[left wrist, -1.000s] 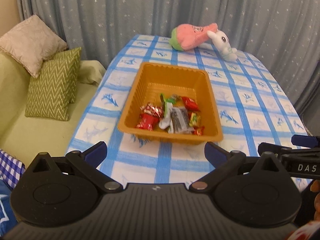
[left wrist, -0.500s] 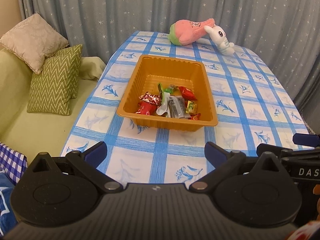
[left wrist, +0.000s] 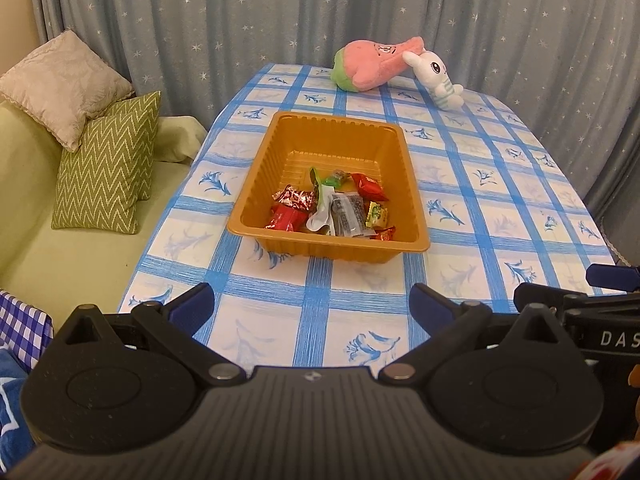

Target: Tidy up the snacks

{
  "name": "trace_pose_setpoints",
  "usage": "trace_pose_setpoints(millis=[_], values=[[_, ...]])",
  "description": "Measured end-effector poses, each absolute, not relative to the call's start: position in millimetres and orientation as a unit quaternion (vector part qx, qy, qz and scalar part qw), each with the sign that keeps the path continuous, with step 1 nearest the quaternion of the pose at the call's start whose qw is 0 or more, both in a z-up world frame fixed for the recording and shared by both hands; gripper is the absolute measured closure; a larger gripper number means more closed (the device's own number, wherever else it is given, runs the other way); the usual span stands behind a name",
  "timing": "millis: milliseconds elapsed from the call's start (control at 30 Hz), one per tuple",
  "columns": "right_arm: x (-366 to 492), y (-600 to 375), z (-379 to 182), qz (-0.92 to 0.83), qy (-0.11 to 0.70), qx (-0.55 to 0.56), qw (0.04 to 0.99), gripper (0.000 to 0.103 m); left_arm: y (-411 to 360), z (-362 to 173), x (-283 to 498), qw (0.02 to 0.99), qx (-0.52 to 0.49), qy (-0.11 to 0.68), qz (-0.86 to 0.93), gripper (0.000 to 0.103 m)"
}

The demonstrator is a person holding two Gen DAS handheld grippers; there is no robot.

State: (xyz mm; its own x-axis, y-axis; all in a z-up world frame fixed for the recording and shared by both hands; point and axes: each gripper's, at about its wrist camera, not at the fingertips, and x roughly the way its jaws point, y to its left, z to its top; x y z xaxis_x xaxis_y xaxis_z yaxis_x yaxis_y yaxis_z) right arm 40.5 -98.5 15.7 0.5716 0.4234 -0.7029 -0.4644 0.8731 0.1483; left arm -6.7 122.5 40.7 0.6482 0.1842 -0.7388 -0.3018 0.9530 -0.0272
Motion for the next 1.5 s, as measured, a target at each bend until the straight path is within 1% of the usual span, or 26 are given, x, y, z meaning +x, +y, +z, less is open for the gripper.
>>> trace_pose_setpoints(millis=[1500], values=[[45.1,-102.1,9.9,0.248,0.391,-0.024,0.886,0.006,119.4,35.1,-2.4,0.905,-0.072,0.399,0.128,0.000]])
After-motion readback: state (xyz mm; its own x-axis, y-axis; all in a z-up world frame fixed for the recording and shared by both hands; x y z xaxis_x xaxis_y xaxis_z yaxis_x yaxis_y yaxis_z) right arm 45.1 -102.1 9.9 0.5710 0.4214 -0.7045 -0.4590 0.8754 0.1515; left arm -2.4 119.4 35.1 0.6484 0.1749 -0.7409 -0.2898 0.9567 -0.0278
